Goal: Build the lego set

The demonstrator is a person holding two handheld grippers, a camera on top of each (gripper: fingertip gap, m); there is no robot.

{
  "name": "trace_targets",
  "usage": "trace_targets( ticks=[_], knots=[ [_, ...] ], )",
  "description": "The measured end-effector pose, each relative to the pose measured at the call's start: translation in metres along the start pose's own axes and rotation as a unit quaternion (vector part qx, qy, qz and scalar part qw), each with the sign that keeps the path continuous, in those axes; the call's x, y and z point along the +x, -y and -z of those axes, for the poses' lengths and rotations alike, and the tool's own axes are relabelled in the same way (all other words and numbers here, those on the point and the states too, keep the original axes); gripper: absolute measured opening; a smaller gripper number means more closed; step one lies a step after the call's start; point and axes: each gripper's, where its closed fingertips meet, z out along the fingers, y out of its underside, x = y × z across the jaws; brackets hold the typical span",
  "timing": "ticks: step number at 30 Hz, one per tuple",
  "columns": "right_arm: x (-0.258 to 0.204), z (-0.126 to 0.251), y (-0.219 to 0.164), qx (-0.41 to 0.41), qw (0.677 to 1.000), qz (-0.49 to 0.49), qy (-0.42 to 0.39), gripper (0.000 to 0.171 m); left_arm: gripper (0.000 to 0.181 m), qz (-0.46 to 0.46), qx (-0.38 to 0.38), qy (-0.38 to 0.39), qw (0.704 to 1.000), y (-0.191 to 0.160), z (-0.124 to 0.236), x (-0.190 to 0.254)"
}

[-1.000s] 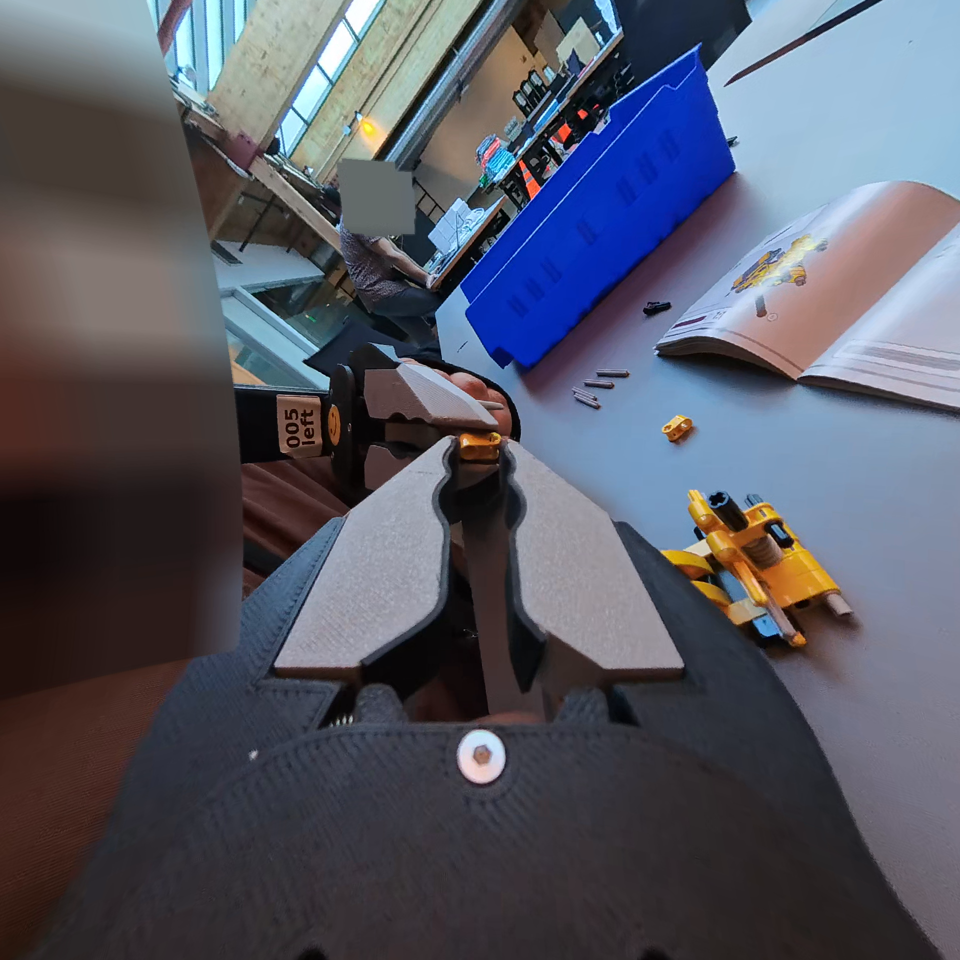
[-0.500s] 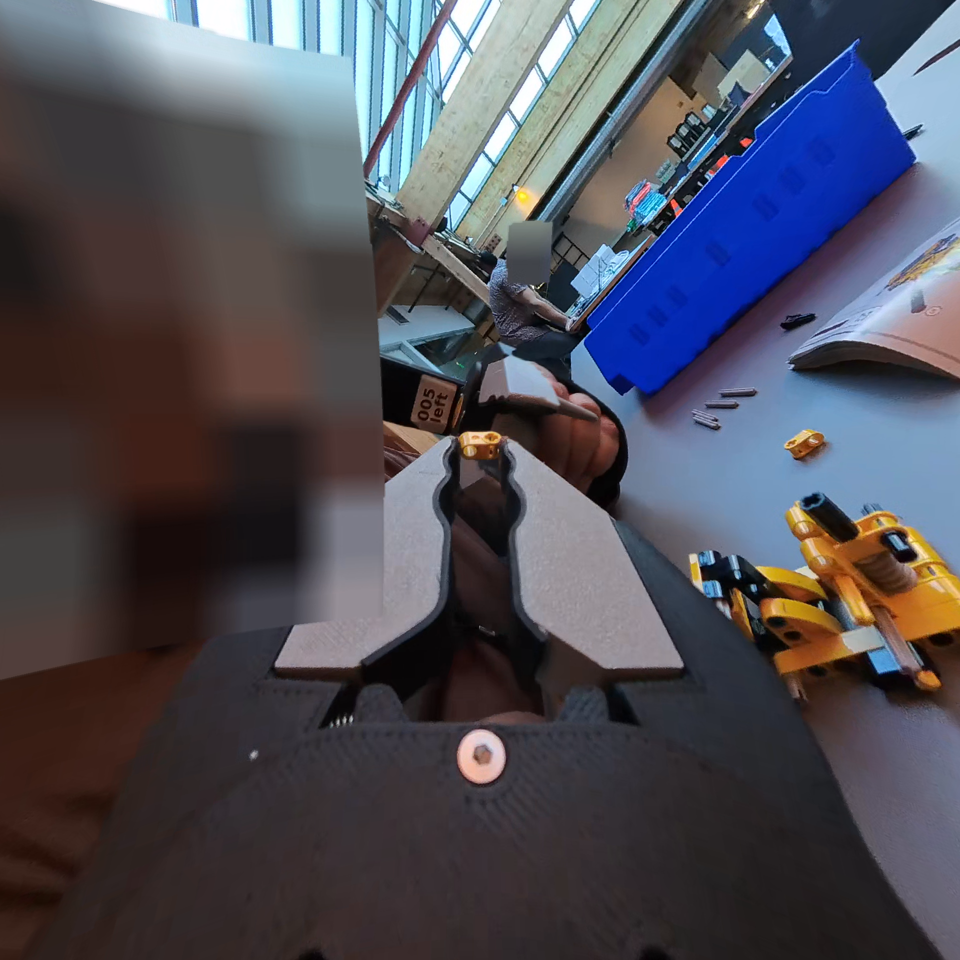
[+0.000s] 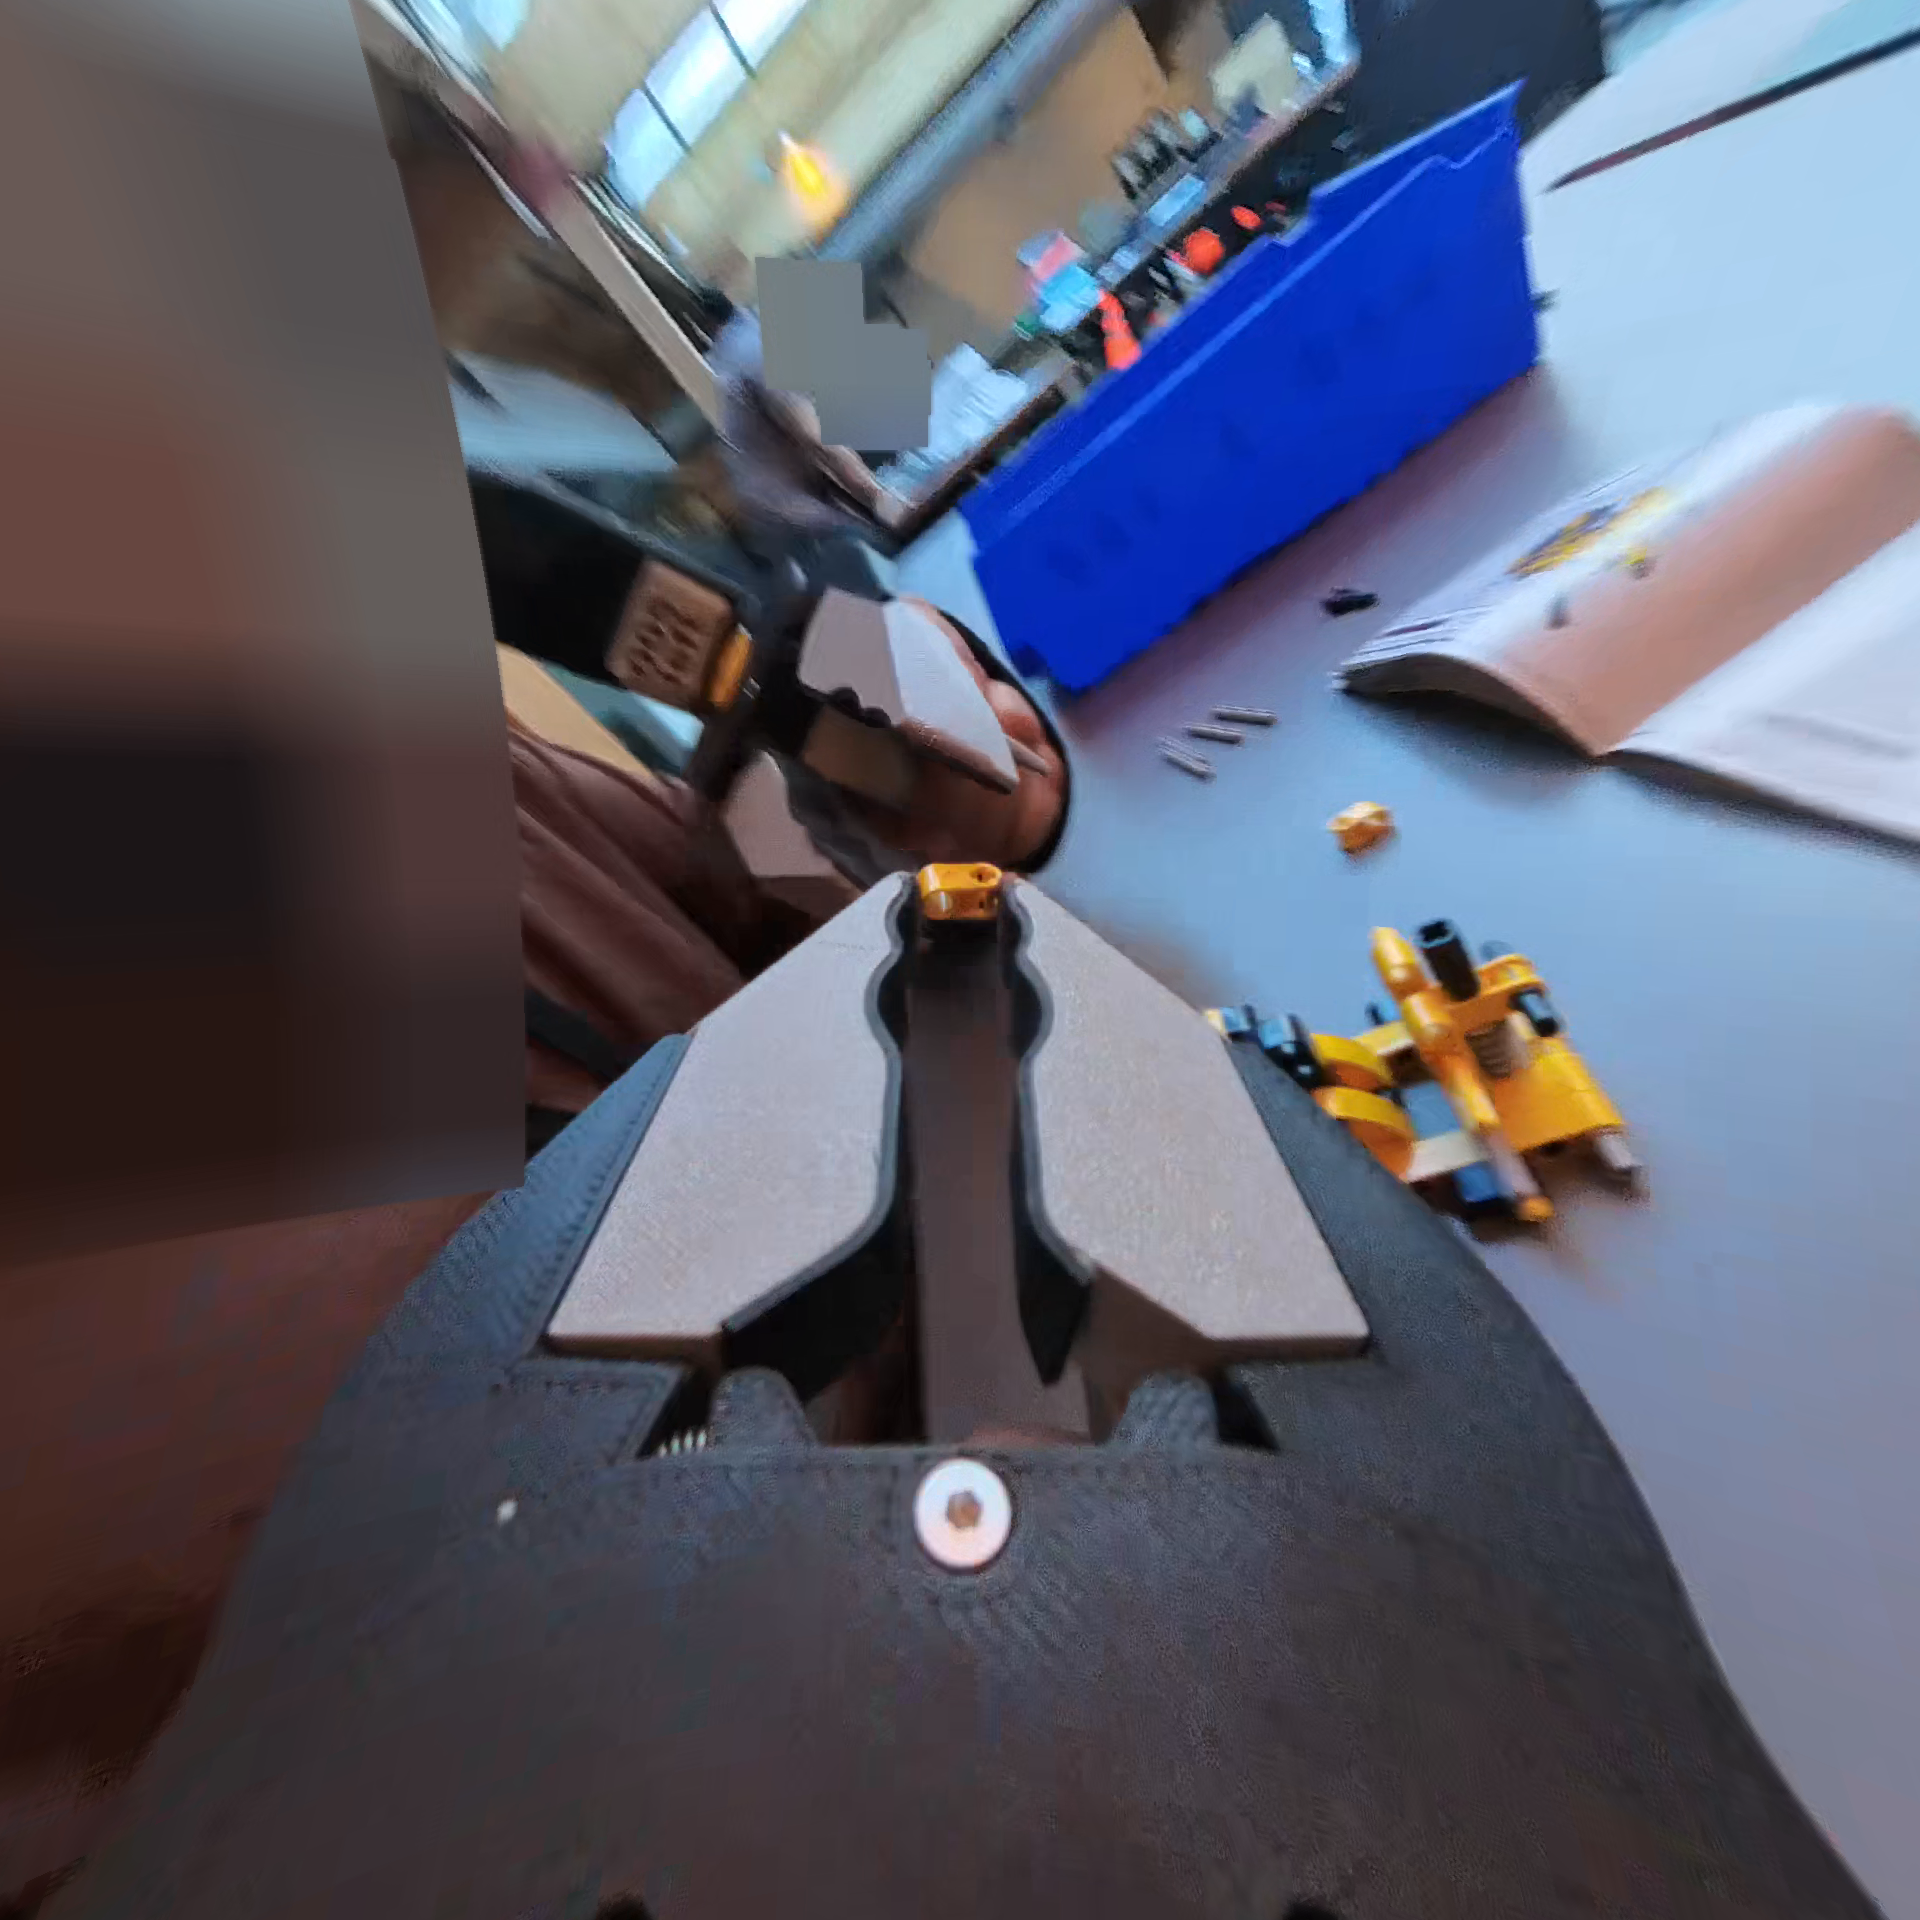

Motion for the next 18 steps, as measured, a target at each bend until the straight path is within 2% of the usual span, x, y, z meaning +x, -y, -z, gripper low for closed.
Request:
trace_targets(
  ticks=[3, 6, 9, 11, 13, 18],
  knots=[
    [0.003, -0.002, -0.003, -0.055, 0.986, 0.123, -0.096, 0.011, 0.027, 0.022, -0.011, -0.022, 0.999, -0.005, -0.002, 0.004],
    [0.001, 0.001, -0.002, -0.097, 0.953, 0.237, -0.162, 0.011, 0.026, 0.06, -0.011, -0.053, 0.997, -0.006, -0.002, 0.009],
    [0.004, 0.005, -0.009, -0.16, 0.918, 0.297, -0.207, 0.011, 0.02, 0.084, -0.013, -0.072, 0.994, -0.007, -0.001, 0.009],
    [0.007, 0.007, -0.016, -0.196, 0.906, 0.304, -0.218, 0.012, 0.017, 0.075, -0.015, -0.073, 0.994, -0.008, -0.001, 0.009],
    [0.007, 0.009, -0.021, -0.221, 0.91, 0.286, -0.202, 0.012, 0.016, 0.044, -0.016, -0.082, 0.996, -0.009, -0.001, 0.015],
    [-0.004, 0.014, -0.036, -0.295, 0.936, 0.167, -0.092, 0.012, 0.022, -0.065, -0.046, -0.091, 0.993, -0.019, -0.005, 0.034]
  ],
)
